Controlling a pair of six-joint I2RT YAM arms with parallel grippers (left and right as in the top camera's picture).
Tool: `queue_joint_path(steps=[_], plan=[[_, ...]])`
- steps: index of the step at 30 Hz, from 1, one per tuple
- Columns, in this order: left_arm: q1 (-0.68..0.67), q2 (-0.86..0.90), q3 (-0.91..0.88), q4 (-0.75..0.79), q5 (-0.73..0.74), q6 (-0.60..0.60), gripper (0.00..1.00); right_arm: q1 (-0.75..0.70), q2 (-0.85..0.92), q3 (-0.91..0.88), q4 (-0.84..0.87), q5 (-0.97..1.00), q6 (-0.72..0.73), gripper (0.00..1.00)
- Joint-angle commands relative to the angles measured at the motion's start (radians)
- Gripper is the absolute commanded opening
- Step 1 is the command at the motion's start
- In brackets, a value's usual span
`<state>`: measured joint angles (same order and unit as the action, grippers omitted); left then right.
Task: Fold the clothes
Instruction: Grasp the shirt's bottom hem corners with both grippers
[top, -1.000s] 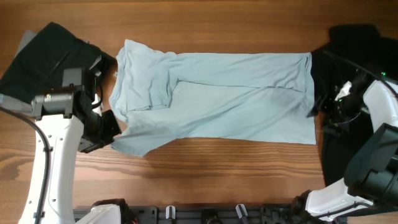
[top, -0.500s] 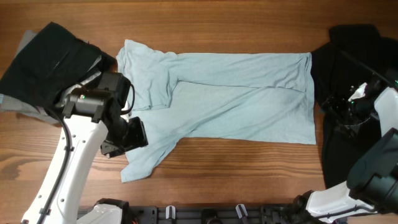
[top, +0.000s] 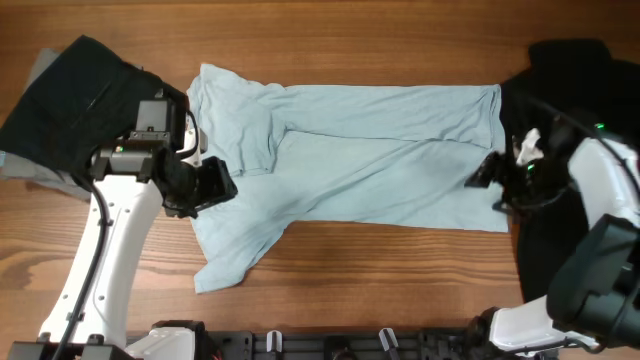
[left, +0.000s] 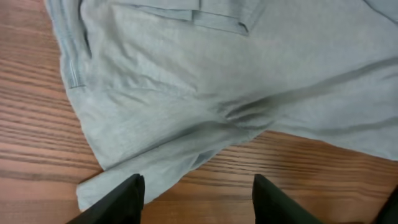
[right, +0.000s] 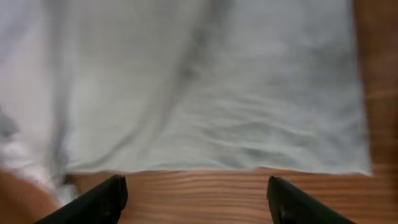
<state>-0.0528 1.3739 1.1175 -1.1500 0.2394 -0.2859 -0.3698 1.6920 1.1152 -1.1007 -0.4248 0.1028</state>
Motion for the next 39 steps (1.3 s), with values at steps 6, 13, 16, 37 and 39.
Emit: queue_joint_path(steps=[6,13,16,37,39], plan=[[-0.003,-0.033,-0.004,-0.054,0.086,0.04,0.6,-0.01,-0.013,-0.209,0.178,0.217,0.169,0.63],[-0.046,-0.033,-0.004,-0.059,0.086,0.04,0.6,-0.009,-0.013,-0.338,0.313,0.127,0.193,0.45],[-0.109,-0.033,-0.004,-0.058,0.085,0.039,0.59,-0.011,-0.013,-0.289,0.282,0.138,0.188,0.07],[-0.151,-0.008,-0.332,0.06,0.101,-0.24,0.64,-0.048,-0.015,-0.019,0.14,0.019,0.159,0.04],[-0.171,0.005,-0.353,0.078,0.1,-0.264,0.61,-0.048,-0.015,-0.019,0.141,0.019,0.159,0.04]])
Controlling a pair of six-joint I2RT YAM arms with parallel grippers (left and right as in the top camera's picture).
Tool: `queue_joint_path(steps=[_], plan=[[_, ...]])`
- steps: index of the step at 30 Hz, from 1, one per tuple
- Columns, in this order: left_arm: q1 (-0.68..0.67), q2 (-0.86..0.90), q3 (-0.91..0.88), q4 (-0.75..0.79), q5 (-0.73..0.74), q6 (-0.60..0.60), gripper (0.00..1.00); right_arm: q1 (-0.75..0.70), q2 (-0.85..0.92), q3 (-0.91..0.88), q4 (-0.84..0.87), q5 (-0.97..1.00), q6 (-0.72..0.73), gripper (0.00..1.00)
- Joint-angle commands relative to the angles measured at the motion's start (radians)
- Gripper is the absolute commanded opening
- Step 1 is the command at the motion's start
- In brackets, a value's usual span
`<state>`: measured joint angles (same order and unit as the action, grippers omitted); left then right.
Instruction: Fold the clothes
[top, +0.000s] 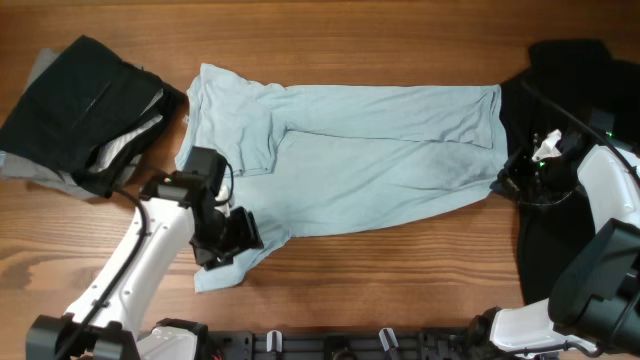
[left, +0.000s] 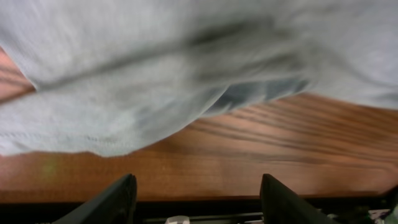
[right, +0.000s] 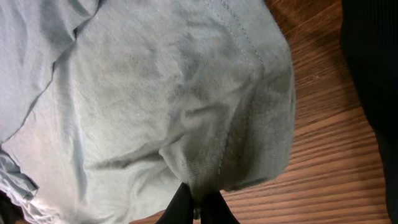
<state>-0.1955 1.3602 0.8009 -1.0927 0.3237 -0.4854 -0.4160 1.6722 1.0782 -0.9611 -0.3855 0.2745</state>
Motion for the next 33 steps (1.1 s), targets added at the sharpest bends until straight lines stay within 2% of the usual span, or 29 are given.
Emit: queue_joint_path(steps=[1,4,7,10,12,14,15,16,20,21,22,23,26,31,32,33], plan=[[-0.041,0.026,-0.056,0.054,-0.015,-0.113,0.6,-0.002,0.005,0.018,0.001,-0.02,-0.013,0.04],[-0.045,0.047,-0.097,0.141,-0.146,-0.185,0.61,-0.002,0.005,0.018,0.001,-0.02,-0.013,0.04],[-0.045,0.082,-0.14,0.145,-0.137,-0.203,0.6,-0.002,0.005,0.018,0.0,-0.02,-0.013,0.04],[-0.045,0.092,-0.14,0.163,-0.13,-0.204,0.55,-0.002,0.005,0.018,0.006,-0.02,-0.013,0.04],[-0.043,0.092,-0.14,0.212,-0.123,-0.208,0.57,-0.002,0.005,0.018,0.006,-0.02,-0.012,0.04],[-0.042,0.092,-0.141,0.272,-0.141,-0.216,0.56,-0.002,0.005,0.018,0.005,-0.021,-0.013,0.04],[-0.042,0.095,-0.141,0.291,-0.172,-0.241,0.43,-0.002,0.005,0.018,0.005,-0.021,-0.013,0.04],[-0.043,0.104,-0.141,0.294,-0.184,-0.241,0.34,-0.002,0.005,0.018,0.005,-0.021,-0.013,0.04],[-0.043,0.142,-0.141,0.273,-0.174,-0.241,0.26,-0.002,0.005,0.018,0.006,-0.024,-0.013,0.04],[-0.043,0.15,-0.141,0.274,-0.164,-0.241,0.2,-0.002,0.005,0.018,0.006,-0.029,-0.013,0.04],[-0.043,0.153,-0.141,0.273,-0.144,-0.233,0.05,-0.002,0.005,0.018,0.006,-0.036,-0.013,0.04],[-0.038,0.151,-0.137,0.266,-0.13,-0.204,0.04,-0.002,0.005,0.018,0.004,-0.035,-0.014,0.04],[0.024,0.145,-0.006,0.063,-0.131,-0.1,0.04,-0.002,0.005,0.018,0.0,-0.036,-0.034,0.04],[0.037,0.142,0.18,-0.062,-0.143,-0.027,0.04,-0.002,0.005,0.018,-0.002,-0.035,-0.037,0.04],[0.037,0.142,0.181,-0.074,-0.148,-0.026,0.18,-0.002,0.005,0.018,-0.002,-0.035,-0.039,0.04],[0.036,0.144,0.171,-0.076,-0.158,-0.068,0.42,-0.002,0.005,0.018,-0.002,-0.035,-0.039,0.04]])
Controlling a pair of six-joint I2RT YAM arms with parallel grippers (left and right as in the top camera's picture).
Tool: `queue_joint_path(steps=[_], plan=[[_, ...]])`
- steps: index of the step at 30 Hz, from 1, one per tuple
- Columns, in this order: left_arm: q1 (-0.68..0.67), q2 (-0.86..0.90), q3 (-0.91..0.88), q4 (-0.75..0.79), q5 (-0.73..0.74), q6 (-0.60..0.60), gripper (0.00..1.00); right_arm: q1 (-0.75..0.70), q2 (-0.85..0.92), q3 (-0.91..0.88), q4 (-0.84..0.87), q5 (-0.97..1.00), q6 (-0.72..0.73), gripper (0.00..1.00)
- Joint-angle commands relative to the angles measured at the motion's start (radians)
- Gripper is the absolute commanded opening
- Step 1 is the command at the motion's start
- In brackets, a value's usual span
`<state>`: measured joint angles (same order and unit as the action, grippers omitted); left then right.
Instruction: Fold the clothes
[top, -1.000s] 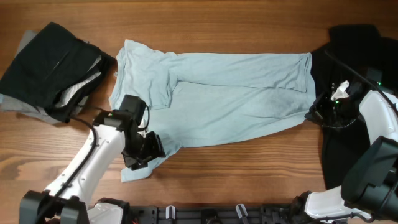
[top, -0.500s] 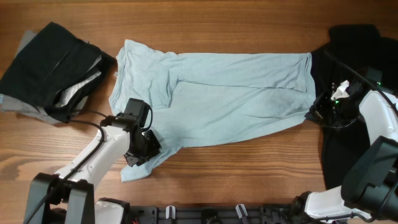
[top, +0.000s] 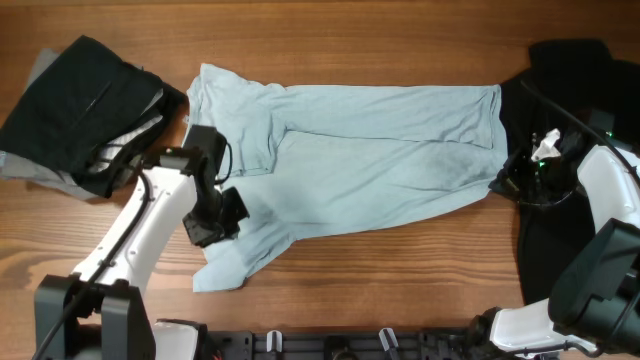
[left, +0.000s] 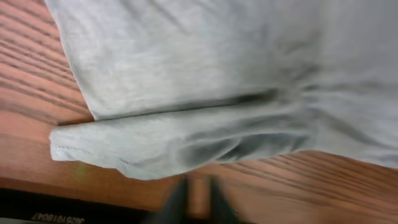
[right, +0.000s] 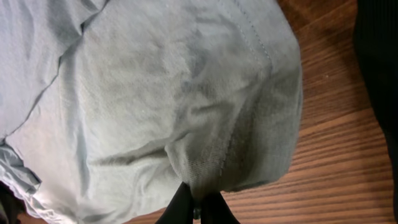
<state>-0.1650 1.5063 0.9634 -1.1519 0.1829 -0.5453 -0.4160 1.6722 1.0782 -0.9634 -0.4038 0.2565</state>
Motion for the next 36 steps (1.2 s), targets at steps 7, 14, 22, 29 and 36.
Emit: queue_joint_path(steps=[7,14,22,29,36], plan=[[0.006,-0.002,-0.288,0.212,-0.016,-0.299,0.82,-0.002,0.005,0.018,0.001,-0.017,-0.022,0.04],[0.006,0.0,-0.357,0.31,-0.002,-0.311,0.04,-0.002,0.005,0.018,0.001,-0.017,-0.022,0.04],[0.039,-0.044,-0.065,0.022,-0.077,-0.127,0.04,-0.002,0.005,0.018,-0.021,-0.017,-0.048,0.05],[0.038,-0.044,-0.003,0.127,-0.138,-0.013,0.04,-0.003,0.006,-0.02,-0.051,0.031,-0.02,0.05],[0.038,-0.044,-0.003,0.402,-0.141,0.072,0.04,-0.003,0.006,-0.02,0.056,-0.048,0.007,0.05]])
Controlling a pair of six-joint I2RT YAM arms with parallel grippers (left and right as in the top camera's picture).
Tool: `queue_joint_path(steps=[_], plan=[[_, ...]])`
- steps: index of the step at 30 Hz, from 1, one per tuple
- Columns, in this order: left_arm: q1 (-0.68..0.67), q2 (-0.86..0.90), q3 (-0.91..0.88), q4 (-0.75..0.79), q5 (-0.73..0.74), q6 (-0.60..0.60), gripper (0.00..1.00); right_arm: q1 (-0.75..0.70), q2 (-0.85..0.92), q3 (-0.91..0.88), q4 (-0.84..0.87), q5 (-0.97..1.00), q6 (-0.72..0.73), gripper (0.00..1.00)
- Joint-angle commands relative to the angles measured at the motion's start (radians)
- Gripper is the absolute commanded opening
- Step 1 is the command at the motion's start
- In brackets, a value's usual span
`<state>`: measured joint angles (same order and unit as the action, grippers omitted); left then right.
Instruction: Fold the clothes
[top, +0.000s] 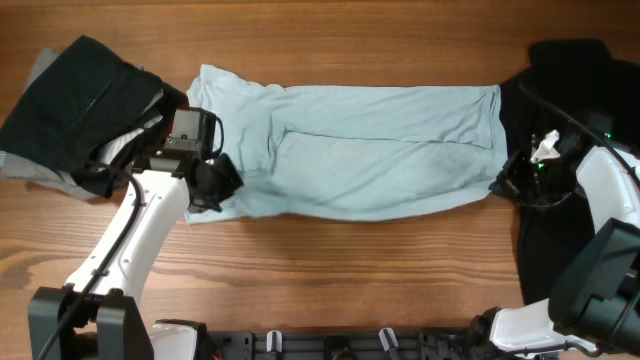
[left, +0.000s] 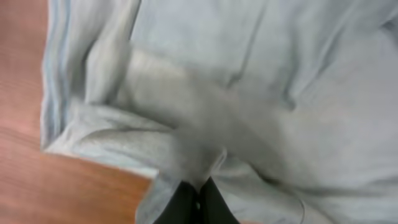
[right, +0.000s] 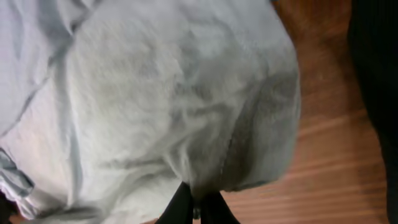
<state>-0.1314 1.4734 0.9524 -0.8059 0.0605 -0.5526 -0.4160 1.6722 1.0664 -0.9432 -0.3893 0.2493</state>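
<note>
A light blue garment (top: 370, 150) lies spread across the middle of the wooden table, its near edge lifted and folded inward. My left gripper (top: 208, 190) is shut on the garment's near left part; the left wrist view shows the fabric (left: 205, 112) pinched between the black fingertips (left: 198, 199). My right gripper (top: 503, 186) is shut on the garment's near right corner, and in the right wrist view the bunched cloth (right: 186, 112) rises from the shut fingertips (right: 198, 205).
A pile of black and grey clothes (top: 80, 110) sits at the far left. A black garment (top: 570, 120) lies along the right side under the right arm. Bare wood (top: 350, 270) stretches along the near side of the table.
My left gripper has moved toward the far side with the garment's near left flap, which no longer hangs toward the near edge. The right gripper holds its corner in the same place.
Both grippers were open at first, at the near edge of the flat garment. Then the right was shut on the near right corner while the left stood open by the hanging left flap. The left then shut on the flap, which now lies farther up.
</note>
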Motion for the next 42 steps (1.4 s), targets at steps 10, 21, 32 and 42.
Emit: queue_joint_path(steps=[10,21,32,42], plan=[[0.005,0.005,0.008,0.45,-0.096,0.131,0.04,-0.002,0.008,-0.008,0.169,-0.128,0.109,0.11],[0.005,0.148,0.008,0.714,-0.096,0.126,0.04,0.031,0.013,-0.008,0.369,-0.129,0.256,0.11],[0.005,0.194,0.008,0.794,-0.096,0.127,0.08,0.076,0.043,-0.008,0.467,0.003,0.364,0.11],[0.005,0.196,0.008,0.764,-0.065,0.127,0.34,0.076,0.043,-0.008,0.513,0.004,0.326,0.87]])
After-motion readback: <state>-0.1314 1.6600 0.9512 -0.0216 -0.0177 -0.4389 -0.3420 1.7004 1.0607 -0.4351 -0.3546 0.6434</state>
